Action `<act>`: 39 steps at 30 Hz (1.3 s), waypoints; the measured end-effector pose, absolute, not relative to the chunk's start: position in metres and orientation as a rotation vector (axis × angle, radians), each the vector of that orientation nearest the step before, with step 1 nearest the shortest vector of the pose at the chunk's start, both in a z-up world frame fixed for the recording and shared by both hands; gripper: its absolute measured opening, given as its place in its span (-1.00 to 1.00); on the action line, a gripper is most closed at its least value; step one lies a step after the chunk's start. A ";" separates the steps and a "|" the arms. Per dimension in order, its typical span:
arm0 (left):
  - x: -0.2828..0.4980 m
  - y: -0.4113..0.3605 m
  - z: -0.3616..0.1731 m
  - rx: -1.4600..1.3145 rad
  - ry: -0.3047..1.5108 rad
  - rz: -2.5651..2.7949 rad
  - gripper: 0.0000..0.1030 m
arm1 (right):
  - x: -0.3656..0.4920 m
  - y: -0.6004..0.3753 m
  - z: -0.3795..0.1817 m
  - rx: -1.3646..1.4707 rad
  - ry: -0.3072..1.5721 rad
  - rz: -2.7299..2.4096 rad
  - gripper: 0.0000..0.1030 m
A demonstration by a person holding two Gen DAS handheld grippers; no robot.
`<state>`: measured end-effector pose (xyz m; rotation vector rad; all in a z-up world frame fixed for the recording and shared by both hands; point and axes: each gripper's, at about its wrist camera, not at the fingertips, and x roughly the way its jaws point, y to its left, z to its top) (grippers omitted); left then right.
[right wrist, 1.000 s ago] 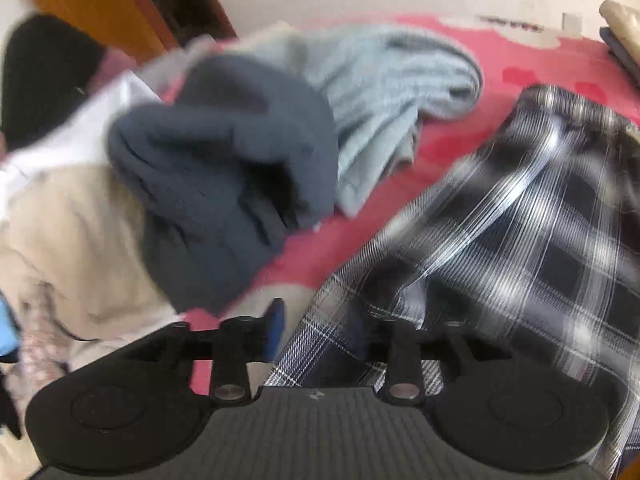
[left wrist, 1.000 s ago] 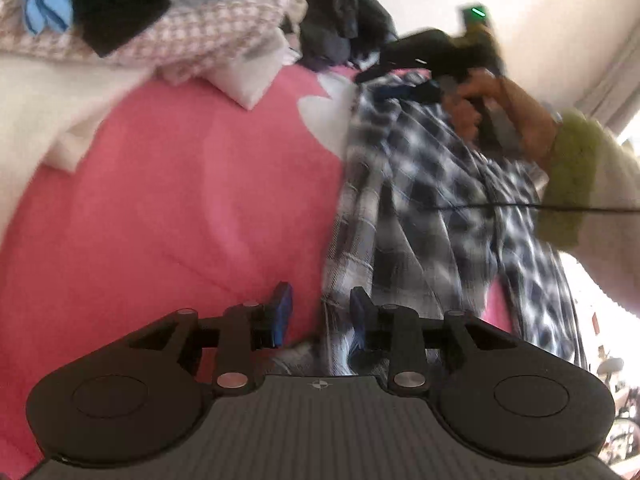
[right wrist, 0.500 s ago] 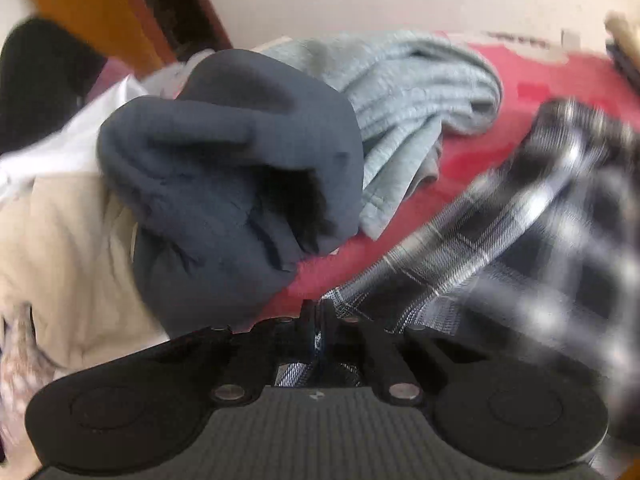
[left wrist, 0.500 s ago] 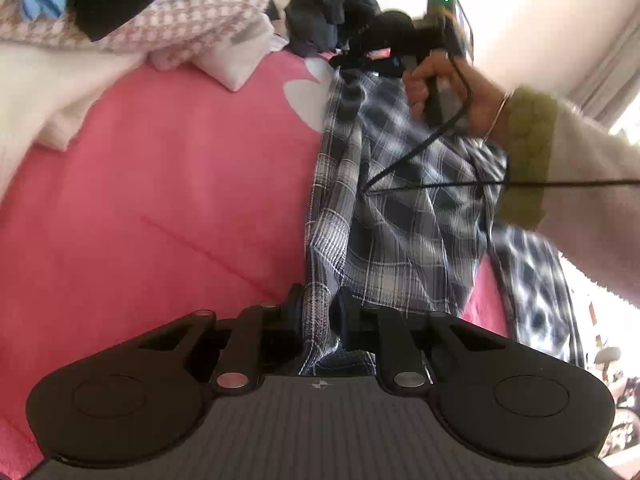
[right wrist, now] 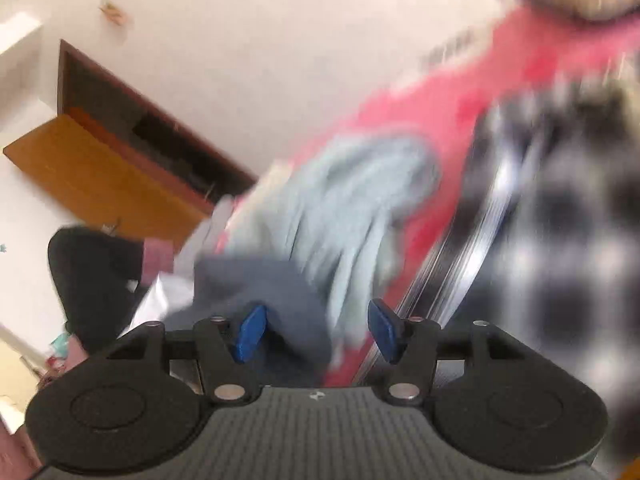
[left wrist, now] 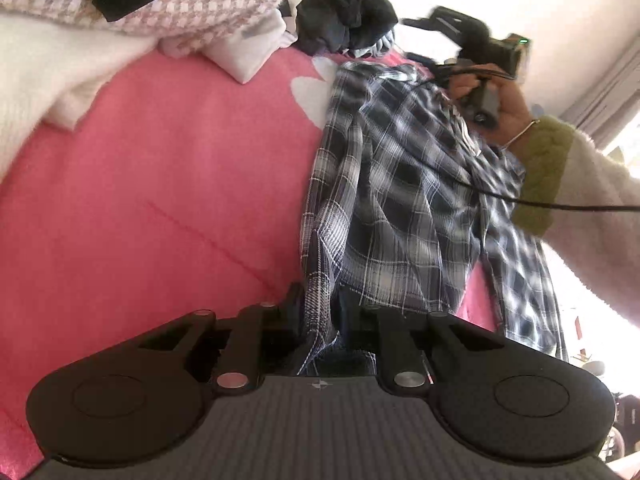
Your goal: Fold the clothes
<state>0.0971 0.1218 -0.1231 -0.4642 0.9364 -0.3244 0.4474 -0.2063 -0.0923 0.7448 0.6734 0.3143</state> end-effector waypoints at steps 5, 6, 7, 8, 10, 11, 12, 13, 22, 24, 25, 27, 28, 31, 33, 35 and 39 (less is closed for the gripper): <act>0.101 0.119 -0.124 -0.464 0.942 -0.314 -0.81 | 0.468 -0.238 -0.072 0.623 0.670 0.149 -0.24; 0.100 0.118 -0.125 -0.464 0.942 -0.314 -0.82 | 0.473 -0.235 -0.072 0.582 0.694 0.148 -0.28; 0.100 0.118 -0.125 -0.463 0.942 -0.314 -0.82 | 0.476 -0.230 -0.073 0.542 0.718 0.153 -0.28; 0.100 0.118 -0.125 -0.462 0.943 -0.314 -0.82 | 0.479 -0.224 -0.075 0.504 0.742 0.156 -0.28; 0.098 0.118 -0.124 -0.458 0.941 -0.318 -0.82 | 0.488 -0.213 -0.080 0.463 0.787 0.149 -0.28; 0.097 0.118 -0.124 -0.456 0.940 -0.321 -0.82 | 0.498 -0.211 -0.085 0.450 0.810 0.142 -0.28; 0.097 0.118 -0.124 -0.453 0.937 -0.323 -0.82 | 0.503 -0.207 -0.089 0.440 0.834 0.133 -0.28; 0.097 0.118 -0.124 -0.451 0.934 -0.326 -0.82 | 0.508 -0.203 -0.093 0.429 0.857 0.123 -0.28; 0.100 0.121 -0.129 -0.473 0.914 -0.327 -0.83 | 0.548 -0.172 -0.126 0.202 0.979 0.050 -0.73; 0.101 0.122 -0.130 -0.484 0.913 -0.323 -0.83 | 0.552 -0.172 -0.127 0.213 0.969 0.052 -0.81; 0.102 0.122 -0.130 -0.488 0.912 -0.321 -0.83 | 0.553 -0.173 -0.127 0.222 0.960 0.059 -0.82; 0.103 0.122 -0.130 -0.492 0.911 -0.320 -0.83 | 0.556 -0.176 -0.129 0.265 0.927 0.084 -0.82; 0.104 0.122 -0.130 -0.493 0.911 -0.318 -0.83 | 0.559 -0.178 -0.132 0.288 0.918 0.084 -0.82; 0.104 0.121 -0.130 -0.488 0.911 -0.315 -0.83 | 0.562 -0.184 -0.140 0.380 0.876 0.078 -0.82; 0.104 0.120 -0.130 -0.480 0.911 -0.312 -0.82 | 0.562 -0.187 -0.143 0.428 0.862 0.072 -0.79; 0.104 0.120 -0.129 -0.472 0.914 -0.310 -0.81 | 0.561 -0.190 -0.143 0.469 0.855 0.071 -0.75; 0.104 0.122 -0.127 -0.479 0.923 -0.300 -0.71 | 0.554 -0.202 -0.125 0.532 0.854 0.082 -0.18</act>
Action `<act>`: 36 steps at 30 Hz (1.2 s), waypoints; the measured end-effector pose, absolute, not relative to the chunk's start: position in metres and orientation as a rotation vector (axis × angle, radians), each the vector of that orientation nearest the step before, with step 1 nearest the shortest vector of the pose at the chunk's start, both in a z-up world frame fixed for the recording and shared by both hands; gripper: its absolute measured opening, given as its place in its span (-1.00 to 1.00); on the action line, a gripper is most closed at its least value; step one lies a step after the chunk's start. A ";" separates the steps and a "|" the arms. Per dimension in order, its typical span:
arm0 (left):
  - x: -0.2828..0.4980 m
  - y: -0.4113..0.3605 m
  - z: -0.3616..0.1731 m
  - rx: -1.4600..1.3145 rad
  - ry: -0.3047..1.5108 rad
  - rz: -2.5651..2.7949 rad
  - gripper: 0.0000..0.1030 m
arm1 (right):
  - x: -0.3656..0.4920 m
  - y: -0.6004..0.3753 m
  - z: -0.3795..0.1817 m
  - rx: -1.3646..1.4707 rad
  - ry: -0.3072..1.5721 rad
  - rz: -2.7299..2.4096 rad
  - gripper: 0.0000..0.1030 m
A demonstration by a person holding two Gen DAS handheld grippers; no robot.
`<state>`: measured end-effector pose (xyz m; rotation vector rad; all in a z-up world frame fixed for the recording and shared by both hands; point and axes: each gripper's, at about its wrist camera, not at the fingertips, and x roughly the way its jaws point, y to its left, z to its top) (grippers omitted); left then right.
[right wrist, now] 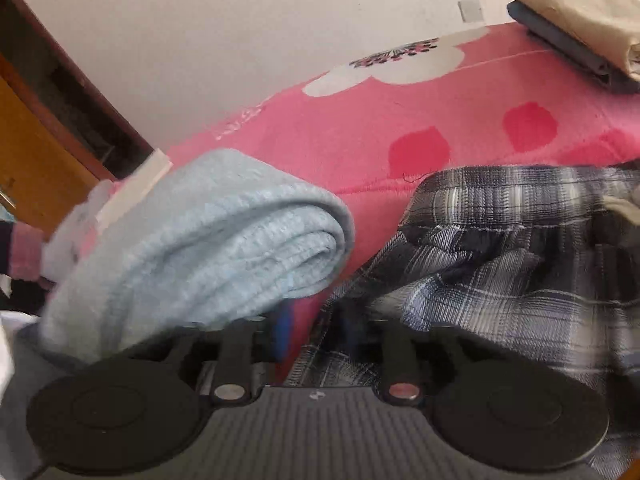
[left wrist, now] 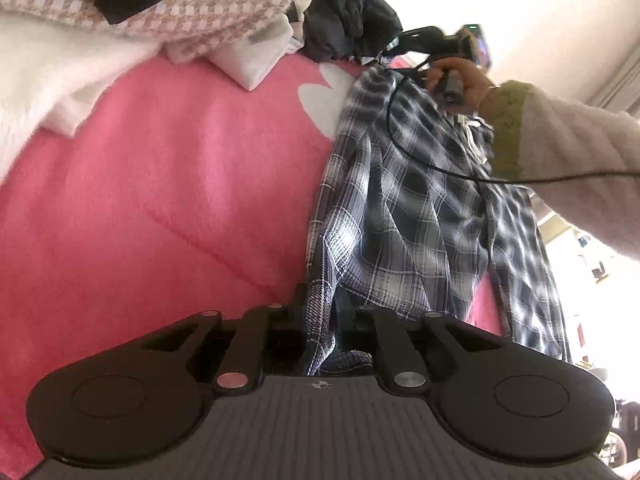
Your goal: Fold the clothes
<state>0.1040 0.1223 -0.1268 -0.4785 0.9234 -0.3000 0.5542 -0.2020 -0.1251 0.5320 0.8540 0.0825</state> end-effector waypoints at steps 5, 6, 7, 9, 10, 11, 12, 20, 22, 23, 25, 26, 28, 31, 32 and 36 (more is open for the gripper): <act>0.096 0.130 -0.113 -0.469 0.889 -0.247 -0.30 | 0.523 -0.233 -0.078 0.572 0.761 0.075 -0.13; 0.093 0.132 -0.108 -0.454 0.874 -0.227 -0.20 | 0.515 -0.240 -0.067 0.579 0.748 0.079 -0.14; 0.090 0.134 -0.102 -0.436 0.857 -0.204 -0.08 | 0.505 -0.246 -0.055 0.565 0.733 0.085 -0.14; 0.081 0.141 -0.088 -0.423 0.822 -0.168 0.01 | 0.480 -0.257 -0.028 0.530 0.708 0.103 -0.13; 0.077 0.145 -0.081 -0.420 0.804 -0.153 0.02 | 0.466 -0.262 -0.017 0.525 0.700 0.129 -0.13; 0.072 0.148 -0.073 -0.413 0.788 -0.143 0.02 | 0.451 -0.266 -0.005 0.522 0.693 0.156 -0.13; 0.067 0.150 -0.065 -0.400 0.773 -0.130 0.03 | 0.431 -0.270 0.006 0.526 0.691 0.185 -0.13; 0.021 0.173 0.025 -0.211 0.694 0.014 0.06 | 0.236 -0.256 0.051 0.409 0.774 0.420 -0.10; 0.009 0.176 0.042 -0.156 0.707 0.043 0.14 | 0.181 -0.246 0.049 0.367 0.829 0.488 -0.09; 0.002 0.177 0.047 -0.148 0.718 0.049 0.14 | 0.157 -0.239 0.045 0.344 0.849 0.514 -0.08; -0.011 0.177 0.052 -0.133 0.751 0.036 0.16 | 0.106 -0.223 0.031 0.278 0.885 0.554 -0.08; -0.018 0.174 0.051 -0.125 0.770 0.021 0.16 | 0.082 -0.215 0.022 0.248 0.901 0.570 -0.08; -0.032 0.166 0.043 -0.112 0.811 -0.015 0.22 | 0.043 -0.199 0.002 0.219 0.937 0.599 -0.08; -0.055 0.142 0.014 -0.094 0.877 -0.100 0.24 | 0.000 -0.175 -0.030 0.208 0.987 0.611 -0.08; -0.062 0.132 0.002 -0.082 0.897 -0.131 0.24 | -0.009 -0.167 -0.039 0.202 1.005 0.607 -0.08; -0.087 0.091 -0.041 -0.018 0.927 -0.228 0.23 | -0.031 -0.149 -0.072 0.183 1.066 0.550 -0.08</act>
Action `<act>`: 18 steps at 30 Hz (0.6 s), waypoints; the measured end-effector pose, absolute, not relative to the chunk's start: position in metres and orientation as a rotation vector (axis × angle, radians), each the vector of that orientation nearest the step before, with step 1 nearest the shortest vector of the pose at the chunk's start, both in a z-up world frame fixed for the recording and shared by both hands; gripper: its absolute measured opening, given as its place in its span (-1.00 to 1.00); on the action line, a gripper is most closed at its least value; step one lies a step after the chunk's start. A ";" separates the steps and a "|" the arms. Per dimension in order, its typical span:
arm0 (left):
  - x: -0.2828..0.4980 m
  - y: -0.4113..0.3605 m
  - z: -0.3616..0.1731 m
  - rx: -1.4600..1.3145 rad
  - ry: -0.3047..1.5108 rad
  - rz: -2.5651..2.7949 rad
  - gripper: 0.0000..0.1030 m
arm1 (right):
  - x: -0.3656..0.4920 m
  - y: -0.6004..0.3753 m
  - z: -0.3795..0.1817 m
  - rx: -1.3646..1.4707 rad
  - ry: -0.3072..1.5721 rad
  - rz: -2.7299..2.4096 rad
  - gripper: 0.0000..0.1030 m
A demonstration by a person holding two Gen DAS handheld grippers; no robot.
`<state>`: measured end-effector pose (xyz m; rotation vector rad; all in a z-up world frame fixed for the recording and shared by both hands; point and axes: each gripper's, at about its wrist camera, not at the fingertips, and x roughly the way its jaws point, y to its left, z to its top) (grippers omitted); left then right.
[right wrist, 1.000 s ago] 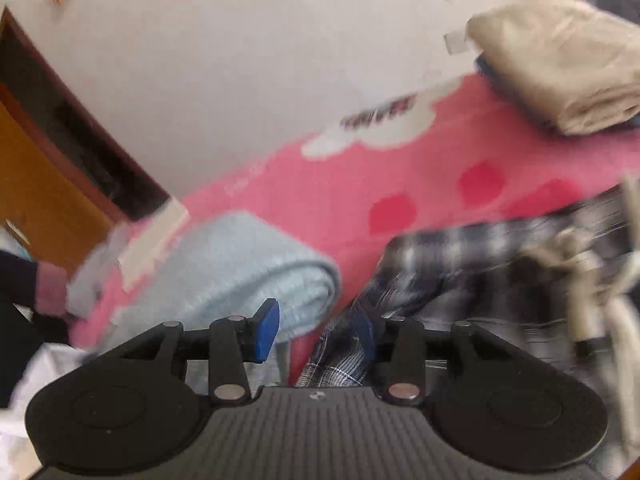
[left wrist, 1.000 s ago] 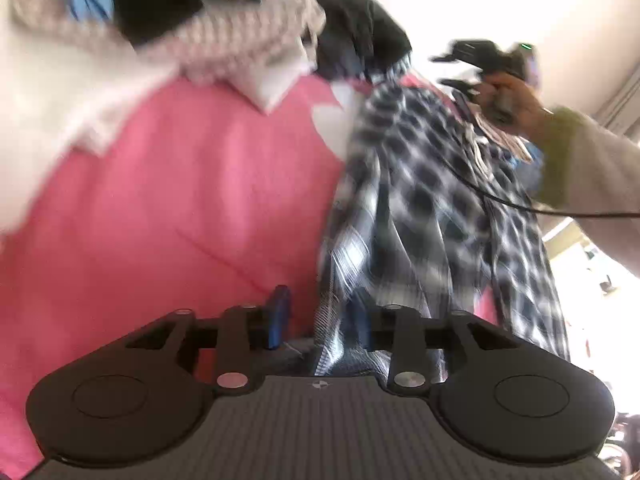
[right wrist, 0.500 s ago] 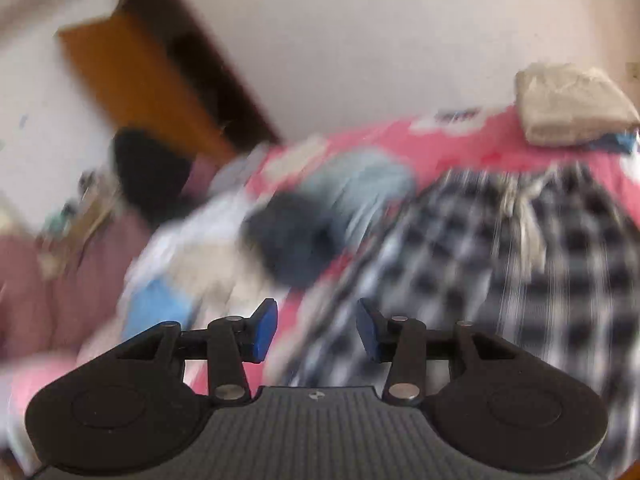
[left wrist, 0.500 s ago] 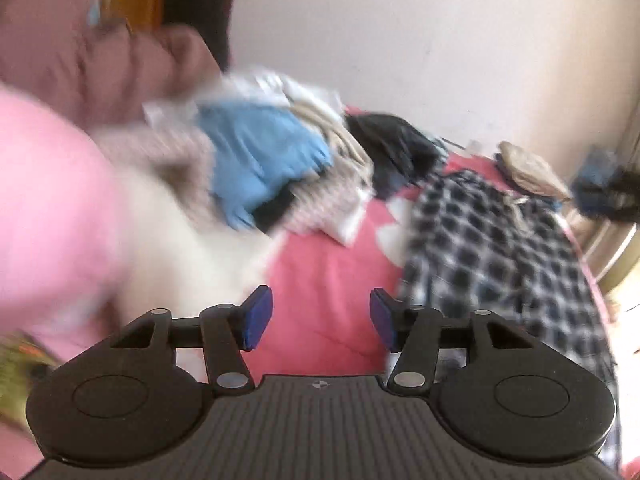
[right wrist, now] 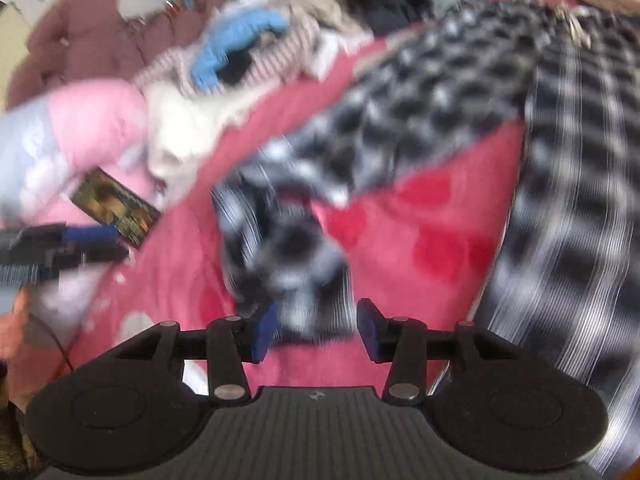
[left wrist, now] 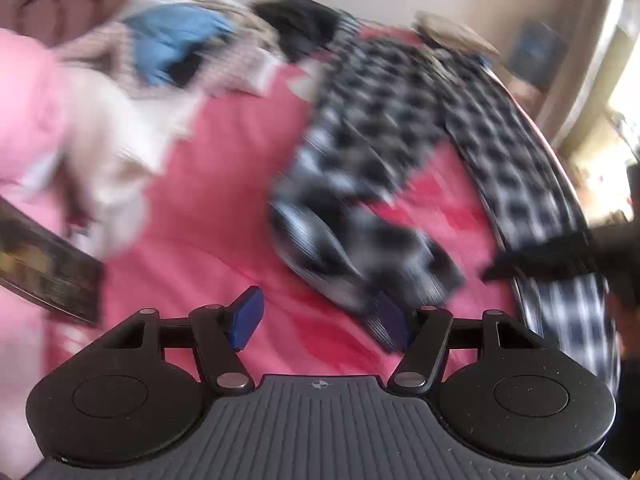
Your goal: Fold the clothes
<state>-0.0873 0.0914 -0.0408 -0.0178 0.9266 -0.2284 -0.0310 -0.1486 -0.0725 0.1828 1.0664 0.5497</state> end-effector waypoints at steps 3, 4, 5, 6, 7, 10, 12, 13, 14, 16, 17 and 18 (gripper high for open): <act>-0.096 0.061 -0.064 0.036 0.909 -0.280 0.20 | -0.040 -0.140 -0.075 0.098 1.055 0.514 -0.09; -0.098 0.053 -0.069 0.050 0.898 -0.287 0.20 | -0.043 -0.136 -0.072 0.047 1.035 0.520 -0.09; -0.099 0.045 -0.074 0.063 0.890 -0.296 0.20 | -0.046 -0.131 -0.069 -0.011 1.006 0.535 -0.10; -0.099 0.040 -0.078 0.074 0.889 -0.307 0.18 | -0.050 -0.126 -0.066 -0.068 0.976 0.550 -0.10; -0.096 0.035 -0.082 0.090 0.888 -0.315 0.17 | -0.053 -0.121 -0.063 -0.121 0.946 0.567 -0.11; -0.092 0.030 -0.091 0.138 0.884 -0.304 0.07 | -0.070 -0.108 -0.063 -0.208 0.856 0.676 -0.19; -0.089 0.031 -0.096 0.154 0.883 -0.296 0.02 | -0.074 -0.095 -0.069 -0.263 0.813 0.716 -0.24; -0.088 0.031 -0.099 0.165 0.881 -0.293 -0.02 | -0.075 -0.088 -0.074 -0.292 0.796 0.728 -0.24; -0.088 0.032 -0.102 0.177 0.882 -0.290 -0.03 | -0.075 -0.081 -0.078 -0.320 0.783 0.740 -0.25; -0.088 0.033 -0.106 0.203 0.882 -0.290 -0.07 | -0.070 -0.068 -0.089 -0.369 0.784 0.761 -0.27; -0.088 0.034 -0.109 0.217 0.882 -0.291 -0.07 | -0.068 -0.062 -0.094 -0.392 0.780 0.768 -0.27; -0.089 0.034 -0.111 0.228 0.882 -0.294 -0.07 | -0.065 -0.057 -0.098 -0.420 0.777 0.776 -0.27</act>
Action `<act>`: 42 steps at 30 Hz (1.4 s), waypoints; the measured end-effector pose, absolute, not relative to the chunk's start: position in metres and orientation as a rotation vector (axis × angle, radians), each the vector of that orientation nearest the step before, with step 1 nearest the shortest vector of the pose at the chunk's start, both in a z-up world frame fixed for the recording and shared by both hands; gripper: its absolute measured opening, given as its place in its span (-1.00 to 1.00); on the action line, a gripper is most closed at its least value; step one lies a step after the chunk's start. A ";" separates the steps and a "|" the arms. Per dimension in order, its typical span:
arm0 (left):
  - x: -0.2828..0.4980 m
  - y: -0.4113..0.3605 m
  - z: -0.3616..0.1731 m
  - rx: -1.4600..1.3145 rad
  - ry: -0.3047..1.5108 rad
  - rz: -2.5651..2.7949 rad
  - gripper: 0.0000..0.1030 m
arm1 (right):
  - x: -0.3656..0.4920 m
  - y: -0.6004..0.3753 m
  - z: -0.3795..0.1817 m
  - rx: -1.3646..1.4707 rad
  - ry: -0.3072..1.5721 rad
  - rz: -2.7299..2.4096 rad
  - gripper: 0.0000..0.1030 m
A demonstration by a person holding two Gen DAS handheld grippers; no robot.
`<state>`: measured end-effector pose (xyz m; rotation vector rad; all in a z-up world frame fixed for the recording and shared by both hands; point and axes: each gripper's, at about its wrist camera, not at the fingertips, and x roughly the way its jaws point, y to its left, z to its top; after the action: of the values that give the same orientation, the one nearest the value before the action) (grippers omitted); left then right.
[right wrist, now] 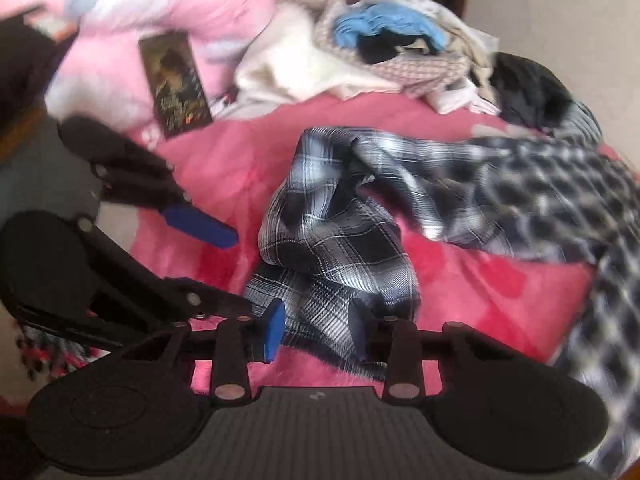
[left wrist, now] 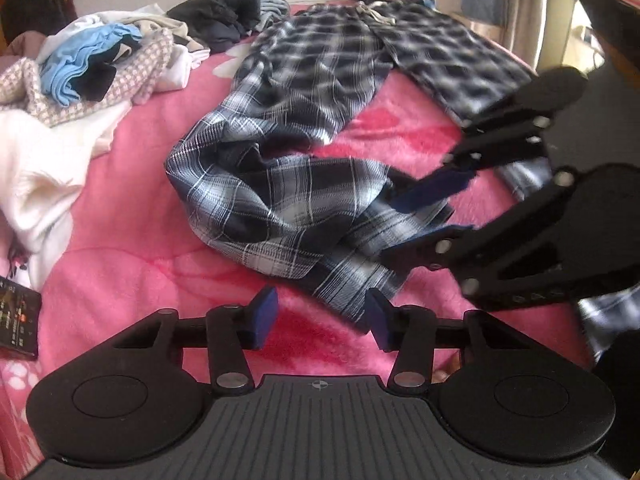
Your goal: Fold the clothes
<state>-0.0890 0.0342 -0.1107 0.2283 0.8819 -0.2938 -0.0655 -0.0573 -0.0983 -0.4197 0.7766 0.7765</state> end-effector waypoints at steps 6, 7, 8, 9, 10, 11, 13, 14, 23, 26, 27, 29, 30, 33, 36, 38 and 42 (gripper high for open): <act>-0.091 0.036 -0.122 0.249 0.899 -0.302 -0.07 | -0.059 -0.046 -0.120 -0.517 0.772 0.772 -0.63; -0.091 0.036 -0.123 0.252 0.897 -0.303 -0.07 | -0.054 -0.051 -0.117 -0.464 0.782 0.755 -0.78; -0.092 0.036 -0.124 0.254 0.897 -0.307 -0.07 | -0.050 -0.057 -0.114 -0.413 0.792 0.738 -0.86; -0.092 0.036 -0.124 0.253 0.896 -0.309 -0.07 | -0.046 -0.063 -0.110 -0.349 0.804 0.720 -0.87; -0.091 0.037 -0.124 0.250 0.898 -0.311 -0.07 | -0.039 -0.075 -0.103 -0.241 0.828 0.703 -0.87; -0.091 0.038 -0.124 0.246 0.901 -0.313 -0.07 | -0.033 -0.087 -0.098 -0.127 0.850 0.684 -0.87; -0.090 0.040 -0.122 0.233 0.905 -0.311 -0.06 | -0.025 -0.117 -0.089 0.116 0.882 0.654 -0.87; -0.090 0.041 -0.121 0.226 0.907 -0.310 -0.06 | -0.023 -0.132 -0.086 0.235 0.890 0.647 -0.88; -0.100 0.078 -0.091 -0.098 0.906 -0.326 -0.05 | -0.033 -0.196 -0.085 0.928 0.872 0.790 -0.87; -0.099 0.109 -0.087 -0.349 0.911 -0.319 -0.05 | -0.037 -0.189 -0.081 0.931 0.870 0.862 -0.87; -0.099 0.119 -0.086 -0.429 0.909 -0.313 -0.05 | -0.038 -0.182 -0.078 0.905 0.877 0.891 -0.87; -0.102 0.140 -0.088 -0.554 0.894 -0.283 -0.05 | -0.040 -0.166 -0.072 0.838 0.894 0.953 -0.87; -0.103 0.149 -0.090 -0.599 0.890 -0.266 -0.05 | -0.040 -0.157 -0.069 0.799 0.902 0.985 -0.87; -0.105 0.170 -0.096 -0.712 0.891 -0.231 -0.05 | -0.044 -0.128 -0.060 0.703 0.922 1.093 -0.87; -0.106 0.187 -0.102 -0.803 0.890 -0.200 -0.05 | -0.048 -0.099 -0.053 0.620 0.938 1.188 -0.87; -0.108 0.196 -0.102 -0.824 0.875 -0.174 -0.05 | -0.047 -0.081 -0.051 0.582 0.951 1.235 -0.87; -0.110 0.213 -0.098 -0.822 0.858 -0.110 -0.05 | -0.046 -0.050 -0.053 0.526 0.982 1.313 -0.87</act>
<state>-0.1102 0.2134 -0.0980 -0.8223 0.8585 -0.1100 -0.0462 -0.0498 -0.0529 0.5261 0.9816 1.3126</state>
